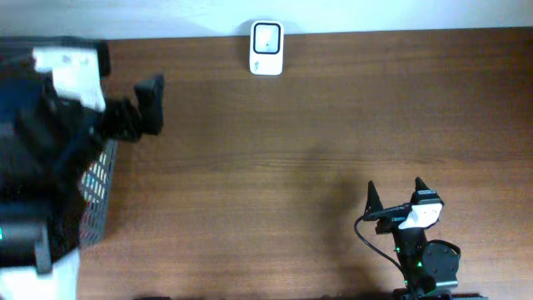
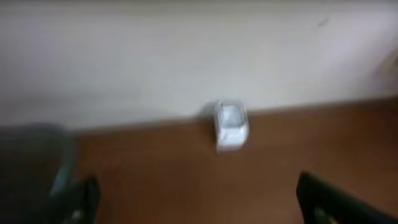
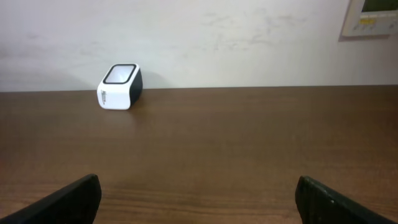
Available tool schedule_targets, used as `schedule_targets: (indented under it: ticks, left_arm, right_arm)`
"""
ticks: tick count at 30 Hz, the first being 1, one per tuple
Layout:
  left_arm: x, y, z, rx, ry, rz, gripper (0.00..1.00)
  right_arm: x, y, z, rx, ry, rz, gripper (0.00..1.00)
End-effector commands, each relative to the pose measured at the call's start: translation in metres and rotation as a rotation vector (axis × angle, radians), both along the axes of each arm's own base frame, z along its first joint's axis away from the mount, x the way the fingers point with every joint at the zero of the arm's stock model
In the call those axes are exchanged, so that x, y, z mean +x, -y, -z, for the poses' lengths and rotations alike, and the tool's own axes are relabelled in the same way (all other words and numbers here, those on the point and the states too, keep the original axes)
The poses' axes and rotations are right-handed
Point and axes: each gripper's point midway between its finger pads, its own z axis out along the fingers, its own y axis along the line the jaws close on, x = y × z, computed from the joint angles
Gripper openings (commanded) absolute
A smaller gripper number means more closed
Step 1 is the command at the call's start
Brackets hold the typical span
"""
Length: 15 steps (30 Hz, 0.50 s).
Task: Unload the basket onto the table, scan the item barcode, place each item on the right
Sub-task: 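Reach the left gripper into the basket and grasp the orange tissue pack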
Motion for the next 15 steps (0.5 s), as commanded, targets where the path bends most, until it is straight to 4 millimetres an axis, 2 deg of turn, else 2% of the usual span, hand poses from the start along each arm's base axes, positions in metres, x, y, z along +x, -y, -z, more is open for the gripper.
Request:
schedule_targets:
  ticks: [1,2,3,5,7,8,9,11,13,14,15]
  left_arm:
    - [0.044,-0.099,0.003,0.005,-0.087,-0.497,0.99]
    - [0.05,-0.13,0.006,-0.046,-0.106,-0.607,0.99]
    - [0.053,-0.166,0.02,-0.165,-0.167,-0.708,0.99]
    - [0.056,-0.204,0.052,-0.307,-0.286,-0.73,0.99]
    - [0.052,-0.228,0.085,-0.348,-0.386,-0.776,0.99]
    - [0.041,-0.241,0.102,-0.328,-0.456,-0.844,0.99]
    - [0.022,-0.264,0.121,-0.269,-0.535,-0.967,0.99]
    - [-0.009,-0.297,0.148,-0.17,-0.662,-1.136,0.99]
    - [-0.019,-0.3,0.174,-0.156,-0.788,-1.153,0.99]
    - [-0.022,-0.298,0.206,-0.133,-0.93,-1.116,0.99]
    - [-0.02,-0.299,0.215,-0.121,-0.963,-1.098,0.99]
  right_arm:
    - [0.0,0.001,0.003,0.01,-0.003,0.003,0.99]
    - [0.0,0.001,0.003,0.01,-0.003,0.003,0.99]
    - [0.0,0.001,0.003,0.01,-0.003,0.003,0.99]
    - [0.0,0.001,0.003,0.01,-0.003,0.003,0.99]
    - [0.0,0.001,0.003,0.01,-0.003,0.003,0.99]
    - [0.0,0.001,0.003,0.01,-0.003,0.003,0.99]
    - [0.0,0.001,0.003,0.01,-0.003,0.003,0.99]
    - [0.0,0.001,0.003,0.01,-0.003,0.003,0.99]
    - [0.0,0.001,0.003,0.01,-0.003,0.003,0.99]
    - [0.0,0.001,0.003,0.01,-0.003,0.003,0.99]
    - [0.0,0.001,0.003,0.01,-0.003,0.003,0.99]
